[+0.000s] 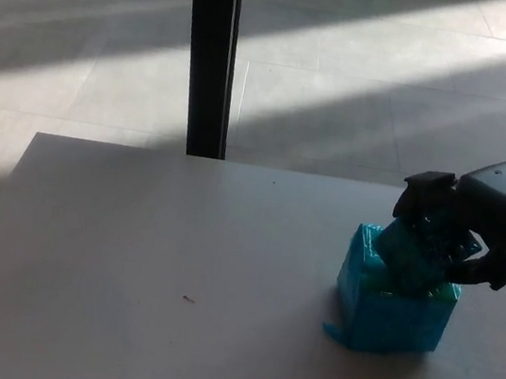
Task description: The robot uses its right hand to pick up the small cube kept on the middle on the desk and place it on the bigger cube kept next to it
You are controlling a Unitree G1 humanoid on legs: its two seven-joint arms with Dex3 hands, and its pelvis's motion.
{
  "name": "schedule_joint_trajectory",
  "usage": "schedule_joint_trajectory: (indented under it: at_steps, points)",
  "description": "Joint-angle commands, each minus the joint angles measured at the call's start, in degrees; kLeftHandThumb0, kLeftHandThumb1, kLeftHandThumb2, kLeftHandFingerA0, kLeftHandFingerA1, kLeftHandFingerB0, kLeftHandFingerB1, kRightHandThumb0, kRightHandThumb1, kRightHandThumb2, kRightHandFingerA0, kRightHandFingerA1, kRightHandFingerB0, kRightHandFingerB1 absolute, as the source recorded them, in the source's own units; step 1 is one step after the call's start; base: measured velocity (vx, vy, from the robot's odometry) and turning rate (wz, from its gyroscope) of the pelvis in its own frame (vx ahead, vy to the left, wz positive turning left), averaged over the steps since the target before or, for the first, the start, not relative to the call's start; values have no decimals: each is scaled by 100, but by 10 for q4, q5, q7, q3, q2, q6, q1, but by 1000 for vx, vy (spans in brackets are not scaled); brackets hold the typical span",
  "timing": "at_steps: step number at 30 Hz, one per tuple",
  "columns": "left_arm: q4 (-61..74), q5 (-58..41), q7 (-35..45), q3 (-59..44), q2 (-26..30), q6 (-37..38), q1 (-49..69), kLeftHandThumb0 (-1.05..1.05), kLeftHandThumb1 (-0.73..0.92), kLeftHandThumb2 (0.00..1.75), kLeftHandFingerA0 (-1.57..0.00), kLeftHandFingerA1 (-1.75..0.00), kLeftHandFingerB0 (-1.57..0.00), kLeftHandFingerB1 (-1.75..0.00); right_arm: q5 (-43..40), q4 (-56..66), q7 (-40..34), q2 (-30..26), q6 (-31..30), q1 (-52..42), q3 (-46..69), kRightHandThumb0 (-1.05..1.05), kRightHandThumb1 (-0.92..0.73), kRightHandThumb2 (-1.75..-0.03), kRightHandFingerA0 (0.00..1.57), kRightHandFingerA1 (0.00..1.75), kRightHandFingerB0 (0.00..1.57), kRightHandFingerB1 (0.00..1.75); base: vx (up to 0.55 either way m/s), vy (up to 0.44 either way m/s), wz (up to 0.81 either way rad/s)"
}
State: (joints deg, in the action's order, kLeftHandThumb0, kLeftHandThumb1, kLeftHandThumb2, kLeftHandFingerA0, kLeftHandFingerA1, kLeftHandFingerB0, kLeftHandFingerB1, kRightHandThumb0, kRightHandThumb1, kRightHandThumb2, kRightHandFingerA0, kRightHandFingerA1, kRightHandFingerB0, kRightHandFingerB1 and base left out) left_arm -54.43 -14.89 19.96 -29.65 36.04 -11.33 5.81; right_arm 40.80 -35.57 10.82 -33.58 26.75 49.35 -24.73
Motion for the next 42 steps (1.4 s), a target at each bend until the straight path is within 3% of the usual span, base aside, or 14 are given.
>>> schedule_joint_trajectory:
  at_steps: [1,5,6,12,14,15,18,19,26,27,31,33,36,42]
  points:
    - [-3,-5,4,-4,13,-6,-1,-89,75,118,-32,-59,-21,-47,61,33,34,4,-78,5,-27,-46,-71,-61,49,82,15,35,0,0,0]
    - [-13,-5,6,-4,14,0,-4,-88,74,118,-34,-60,-21,-47,112,95,103,-16,-135,-1,-53,-63,-34,-70,0,11,3,19,0,0,0]
    - [-13,-1,6,-1,15,3,-3,-96,83,79,-35,-51,-30,-39,116,103,120,-20,-142,-2,-57,-62,-41,-69,0,0,4,11,0,0,0]
    - [-8,-5,12,-4,14,1,1,-92,92,70,-32,-50,-31,-38,127,125,184,-31,-171,-3,-67,-68,-39,-68,0,0,3,5,0,0,0]
    - [-13,-8,12,-6,15,-1,-4,-87,74,118,-34,-60,-19,-47,135,123,181,-36,-165,0,-72,-74,-45,-75,0,7,0,0,0,0,0]
    - [-8,-5,5,-4,14,-2,-2,-96,82,80,-34,-52,-31,-40,143,123,183,-40,-164,1,-76,-77,-48,-79,0,9,0,0,0,0,0]
    - [-9,-1,4,-1,13,2,-2,-85,72,115,-19,-54,-25,-50,148,129,207,-46,-170,8,-81,-78,-48,-80,0,11,0,0,0,0,0]
    - [-12,-2,4,-2,13,3,-3,-91,92,71,-26,-46,-30,-37,149,129,212,-46,-169,11,-83,-78,-49,-82,0,13,0,0,0,0,0]
    - [0,0,10,1,11,1,5,-91,92,73,-27,-47,-29,-37,153,138,212,-50,-171,25,-76,-82,-51,-87,0,15,0,0,0,0,0]
    - [0,-1,3,0,11,-3,2,-83,72,115,-19,-53,-26,-50,145,145,208,-49,-171,27,-67,-77,-49,-87,0,15,0,0,0,0,0]
    - [3,-5,5,-3,7,-2,6,-93,78,120,-26,-56,-23,-48,138,156,219,-49,-171,33,-59,-79,-49,-88,0,16,0,0,0,0,0]
    - [7,-1,8,1,9,-3,9,-91,92,71,-31,-49,-30,-37,129,161,212,-46,-171,34,-47,-77,-48,-87,0,17,0,0,0,0,0]
    - [9,-1,6,2,8,-1,10,-91,92,71,-25,-46,-33,-39,124,171,213,-45,-176,33,-34,-83,-44,-55,0,0,0,0,0,0,0]
    - [5,1,2,3,9,1,10,-90,92,71,-22,-45,-32,-38,94,186,178,-54,-191,26,38,-79,-49,-84,0,16,0,0,0,0,0]
